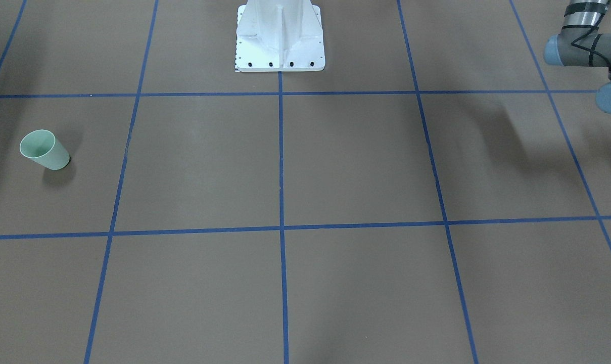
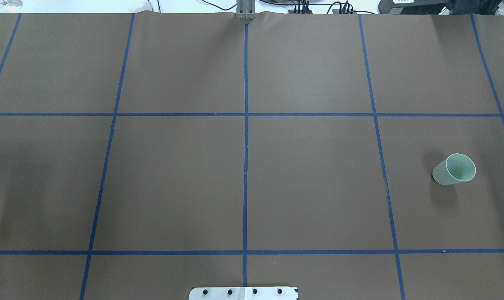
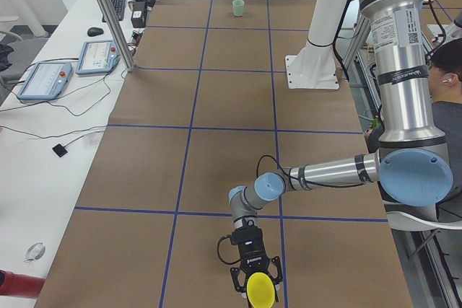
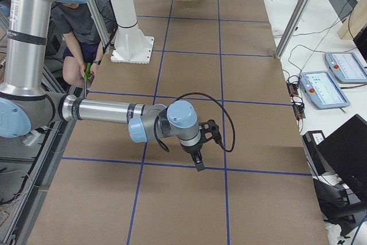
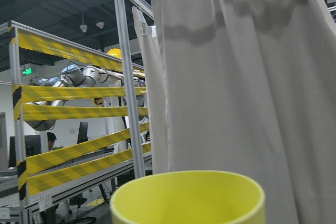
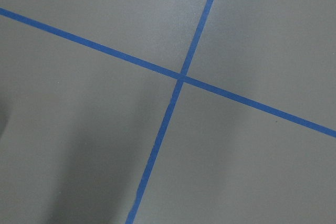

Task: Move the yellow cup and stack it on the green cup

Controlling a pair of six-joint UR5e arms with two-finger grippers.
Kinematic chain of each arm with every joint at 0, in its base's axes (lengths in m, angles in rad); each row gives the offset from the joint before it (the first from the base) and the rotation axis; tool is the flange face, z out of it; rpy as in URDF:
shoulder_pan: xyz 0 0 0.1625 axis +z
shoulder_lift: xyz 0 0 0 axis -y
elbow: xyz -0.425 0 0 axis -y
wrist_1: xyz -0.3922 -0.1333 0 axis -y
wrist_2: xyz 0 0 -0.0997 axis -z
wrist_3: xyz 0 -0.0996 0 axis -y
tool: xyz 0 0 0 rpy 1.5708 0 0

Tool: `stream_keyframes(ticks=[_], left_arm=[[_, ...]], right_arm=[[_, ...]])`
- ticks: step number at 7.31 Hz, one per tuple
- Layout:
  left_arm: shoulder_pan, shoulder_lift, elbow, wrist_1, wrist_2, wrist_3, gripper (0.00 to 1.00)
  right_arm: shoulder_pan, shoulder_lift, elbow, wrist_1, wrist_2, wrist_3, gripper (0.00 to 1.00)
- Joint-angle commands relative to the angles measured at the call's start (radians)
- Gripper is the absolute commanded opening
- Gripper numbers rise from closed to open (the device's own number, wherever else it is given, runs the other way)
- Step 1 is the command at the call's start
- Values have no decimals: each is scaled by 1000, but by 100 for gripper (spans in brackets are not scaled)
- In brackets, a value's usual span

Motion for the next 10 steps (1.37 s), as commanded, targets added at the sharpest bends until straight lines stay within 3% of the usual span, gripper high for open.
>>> stream_keyframes(ticks=[1, 7, 10], left_arm=[[-75, 0, 2, -211, 120, 190, 0], [-212, -26, 5, -785, 185, 797, 0], [-241, -78, 5, -955, 176, 980, 0]], right_arm=[[0, 1, -3, -4, 0, 3, 100], [0, 3, -1, -1, -2, 88, 100], [0, -4, -3, -1, -8, 88, 100]])
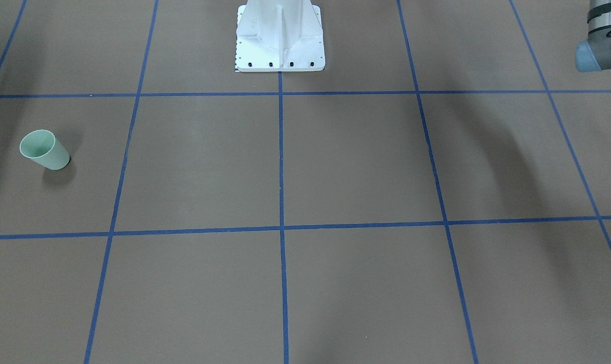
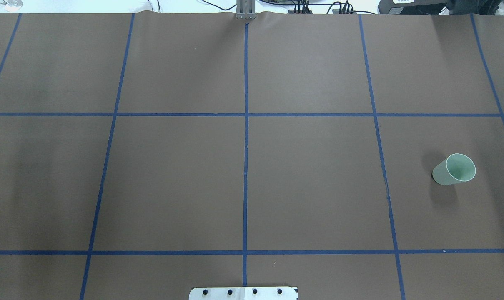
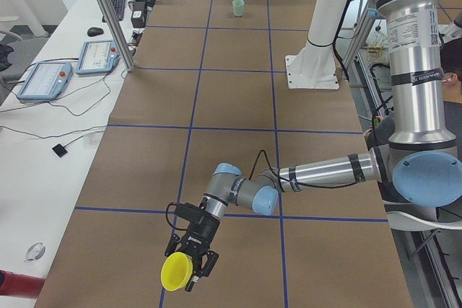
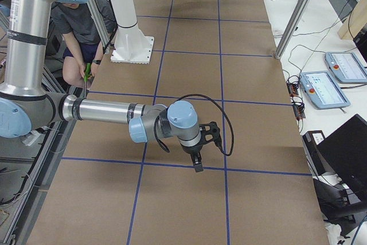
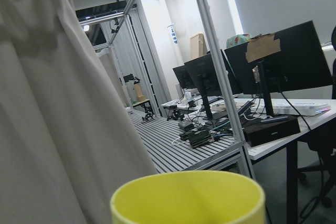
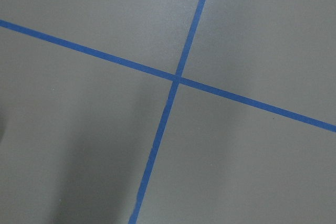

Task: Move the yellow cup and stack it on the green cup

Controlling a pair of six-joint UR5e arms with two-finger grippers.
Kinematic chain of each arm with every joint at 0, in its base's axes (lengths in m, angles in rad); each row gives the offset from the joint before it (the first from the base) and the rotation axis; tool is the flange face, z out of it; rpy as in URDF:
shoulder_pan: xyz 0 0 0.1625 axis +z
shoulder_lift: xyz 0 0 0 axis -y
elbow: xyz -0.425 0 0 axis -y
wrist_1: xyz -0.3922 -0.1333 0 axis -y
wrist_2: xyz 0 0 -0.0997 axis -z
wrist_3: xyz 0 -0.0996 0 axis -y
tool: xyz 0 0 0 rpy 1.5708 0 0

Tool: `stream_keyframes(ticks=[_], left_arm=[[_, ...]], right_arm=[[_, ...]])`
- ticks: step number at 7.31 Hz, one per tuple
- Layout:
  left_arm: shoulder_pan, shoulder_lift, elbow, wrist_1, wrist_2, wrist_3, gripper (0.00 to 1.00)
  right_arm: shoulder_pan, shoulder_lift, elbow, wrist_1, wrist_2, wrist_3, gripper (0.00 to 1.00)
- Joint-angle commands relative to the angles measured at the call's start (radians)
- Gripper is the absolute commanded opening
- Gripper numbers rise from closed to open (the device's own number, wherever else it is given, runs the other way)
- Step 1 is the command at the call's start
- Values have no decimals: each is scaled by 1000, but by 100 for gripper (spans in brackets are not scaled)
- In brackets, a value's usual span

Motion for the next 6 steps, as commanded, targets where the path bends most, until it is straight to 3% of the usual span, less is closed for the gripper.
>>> stream_keyframes(ticks=[1, 2, 4, 6], left_arm=[[-11, -36, 0, -141, -8, 120, 0], [-11, -68, -3, -211, -11, 190, 0], [-11, -94, -6, -365, -159, 290, 0], [-9, -130, -12, -436, -196, 370, 0]], right_arm=[[0, -1, 0, -2, 4, 4, 100], [0, -2, -2, 1, 5, 8, 100], [0, -2, 1, 1, 10, 16, 100], [0, -1, 3, 4, 18, 38, 100]])
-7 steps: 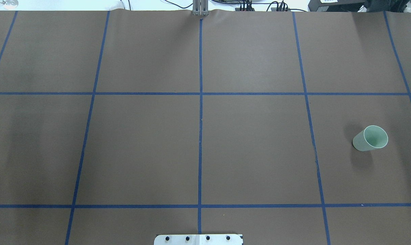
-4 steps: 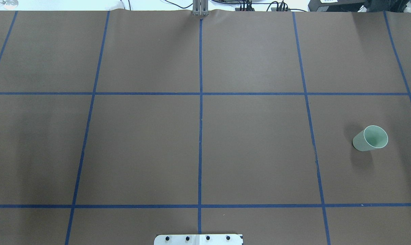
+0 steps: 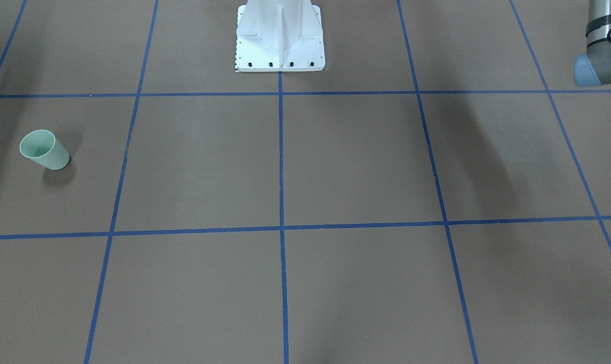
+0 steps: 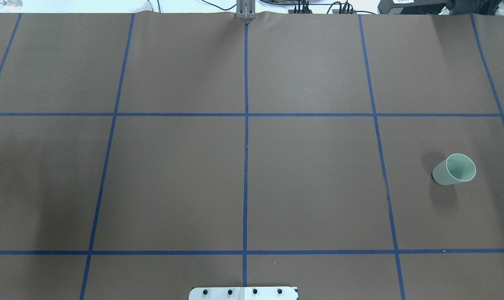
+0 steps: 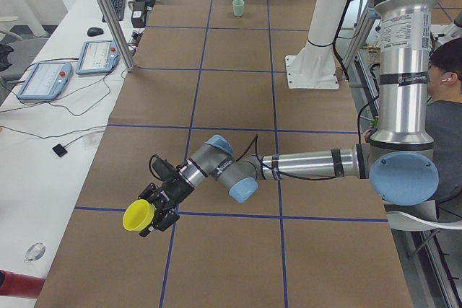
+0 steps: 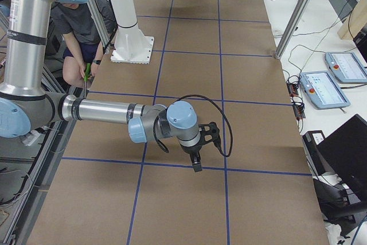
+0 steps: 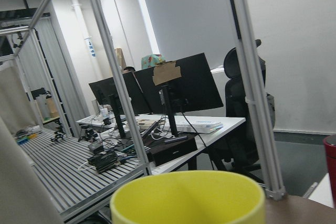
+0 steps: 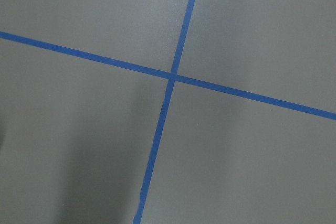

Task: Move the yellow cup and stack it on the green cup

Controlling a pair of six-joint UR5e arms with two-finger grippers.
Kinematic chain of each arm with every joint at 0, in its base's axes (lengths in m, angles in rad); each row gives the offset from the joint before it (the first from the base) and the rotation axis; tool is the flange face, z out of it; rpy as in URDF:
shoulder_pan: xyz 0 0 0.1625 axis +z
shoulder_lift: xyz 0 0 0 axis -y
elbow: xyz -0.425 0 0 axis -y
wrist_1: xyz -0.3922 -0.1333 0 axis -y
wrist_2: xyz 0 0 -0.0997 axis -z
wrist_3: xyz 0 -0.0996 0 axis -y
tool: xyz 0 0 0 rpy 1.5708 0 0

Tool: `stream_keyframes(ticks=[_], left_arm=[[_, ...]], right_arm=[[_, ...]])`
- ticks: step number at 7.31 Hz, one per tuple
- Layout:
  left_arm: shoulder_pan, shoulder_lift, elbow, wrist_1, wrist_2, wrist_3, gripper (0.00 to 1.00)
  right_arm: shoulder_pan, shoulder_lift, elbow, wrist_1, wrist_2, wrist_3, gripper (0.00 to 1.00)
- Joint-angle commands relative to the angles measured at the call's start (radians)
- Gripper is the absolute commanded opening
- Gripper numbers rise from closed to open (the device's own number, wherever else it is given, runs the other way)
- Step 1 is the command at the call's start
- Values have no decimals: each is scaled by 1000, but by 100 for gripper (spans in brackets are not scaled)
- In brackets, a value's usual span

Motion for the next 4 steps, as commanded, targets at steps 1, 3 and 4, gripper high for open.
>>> stream_keyframes(ticks=[1, 3, 4], left_arm=[[1, -34, -20, -78, -97, 49, 0], [1, -35, -64, -186, -206, 89, 0], [13, -38, -81, -241, -269, 90, 0]], right_arm=[[0, 1, 3, 4, 22, 7, 100], [0, 3, 10, 9, 94, 5, 100], [0, 3, 17, 10, 102, 5, 100]])
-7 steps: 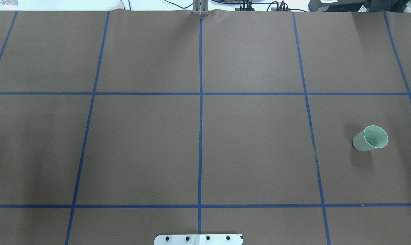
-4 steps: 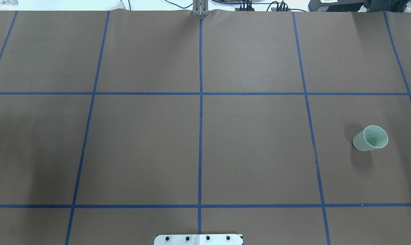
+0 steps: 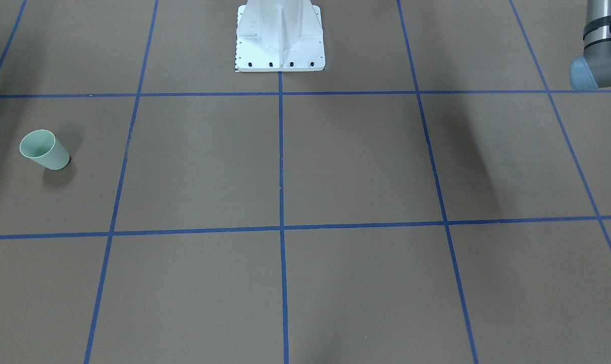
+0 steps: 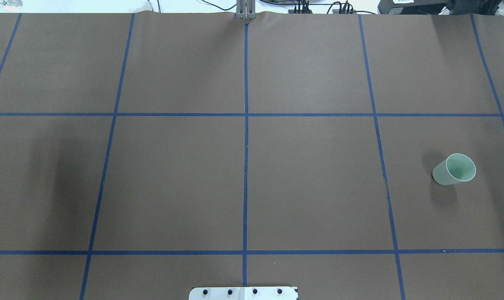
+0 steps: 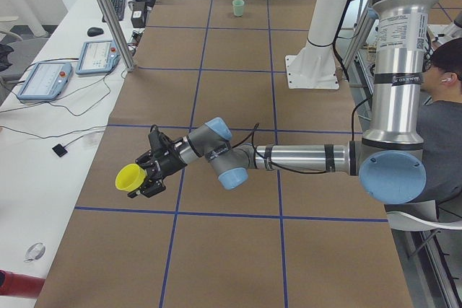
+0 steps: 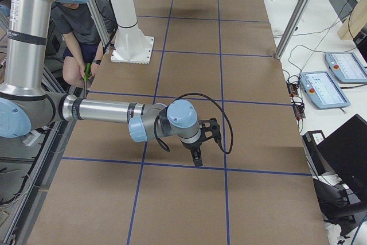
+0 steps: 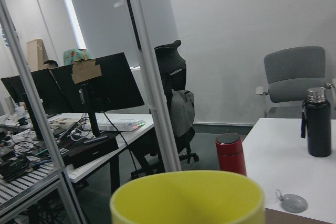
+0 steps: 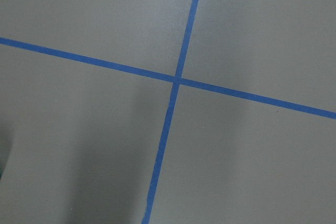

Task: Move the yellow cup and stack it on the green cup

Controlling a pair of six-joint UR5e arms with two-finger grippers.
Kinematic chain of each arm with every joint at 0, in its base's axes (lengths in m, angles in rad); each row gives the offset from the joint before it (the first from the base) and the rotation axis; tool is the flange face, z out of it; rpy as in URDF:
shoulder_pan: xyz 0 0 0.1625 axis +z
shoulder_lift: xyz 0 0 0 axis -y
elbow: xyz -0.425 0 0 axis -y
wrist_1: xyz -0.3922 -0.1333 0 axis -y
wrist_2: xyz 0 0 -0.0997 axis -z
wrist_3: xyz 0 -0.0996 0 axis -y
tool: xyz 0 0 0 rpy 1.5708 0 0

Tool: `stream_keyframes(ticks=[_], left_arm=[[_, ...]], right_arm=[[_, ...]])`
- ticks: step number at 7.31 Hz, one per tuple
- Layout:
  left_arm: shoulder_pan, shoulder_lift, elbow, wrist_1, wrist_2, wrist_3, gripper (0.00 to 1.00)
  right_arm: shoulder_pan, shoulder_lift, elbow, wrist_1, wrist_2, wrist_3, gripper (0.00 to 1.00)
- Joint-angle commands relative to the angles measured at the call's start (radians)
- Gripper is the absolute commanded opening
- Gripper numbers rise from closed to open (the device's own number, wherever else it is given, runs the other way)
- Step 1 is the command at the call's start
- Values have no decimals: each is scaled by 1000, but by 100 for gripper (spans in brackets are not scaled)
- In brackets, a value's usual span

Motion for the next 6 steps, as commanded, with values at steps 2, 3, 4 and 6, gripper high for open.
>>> stream_keyframes(ticks=[2, 3, 4, 6], left_arm=[[57, -17, -92, -147, -209, 58, 0], [84, -43, -144, -147, -293, 86, 0], [116, -72, -187, -147, -364, 88, 0], [272, -138, -241, -188, -393, 118, 0]], right_arm=[[-2, 3, 29, 1, 23, 1, 100], [-2, 9, 34, 1, 38, 1, 100], [-2, 66, 31, -4, 45, -1, 100], [-38, 150, 30, -8, 78, -1, 100]])
